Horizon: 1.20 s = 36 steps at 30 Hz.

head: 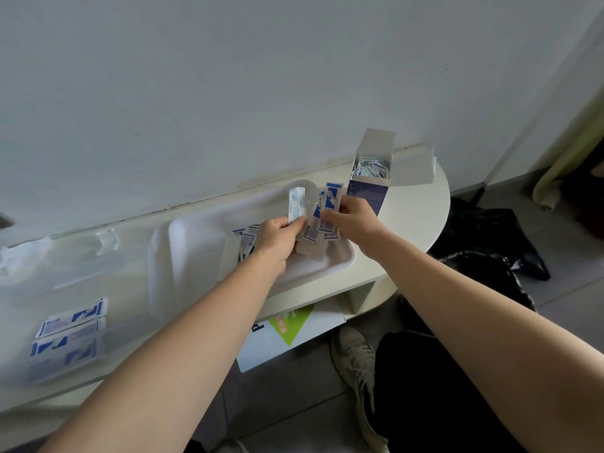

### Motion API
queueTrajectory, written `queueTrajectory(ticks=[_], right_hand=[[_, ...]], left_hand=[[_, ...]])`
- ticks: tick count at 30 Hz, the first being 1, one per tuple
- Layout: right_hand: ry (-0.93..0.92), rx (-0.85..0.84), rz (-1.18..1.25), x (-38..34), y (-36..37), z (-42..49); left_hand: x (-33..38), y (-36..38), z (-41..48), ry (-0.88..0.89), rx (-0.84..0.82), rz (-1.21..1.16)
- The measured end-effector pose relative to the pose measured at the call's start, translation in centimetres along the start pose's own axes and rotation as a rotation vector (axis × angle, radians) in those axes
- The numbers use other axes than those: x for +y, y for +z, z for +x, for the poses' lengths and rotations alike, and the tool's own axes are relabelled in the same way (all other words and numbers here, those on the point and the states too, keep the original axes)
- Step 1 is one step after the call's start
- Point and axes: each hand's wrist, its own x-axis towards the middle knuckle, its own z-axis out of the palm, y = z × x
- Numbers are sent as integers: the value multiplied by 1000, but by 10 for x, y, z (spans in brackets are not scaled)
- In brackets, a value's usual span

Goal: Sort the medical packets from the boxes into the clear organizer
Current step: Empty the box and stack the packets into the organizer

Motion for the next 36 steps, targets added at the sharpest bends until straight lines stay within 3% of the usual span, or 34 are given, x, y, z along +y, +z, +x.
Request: queueTrajectory(ticks=[11,15,22,36], right_hand=[[-34,-57,58,-11,17,-7],[-67,39,22,-13,14,-9],[-25,66,4,-5,5,-10],[-39,62,58,-10,9,-8]], left_hand=[[5,-28,-10,-41,-46,60],[-2,-27,-10,31,-23,254],[-1,-13,-20,137,-45,686],[11,-35,-17,196,145,927]])
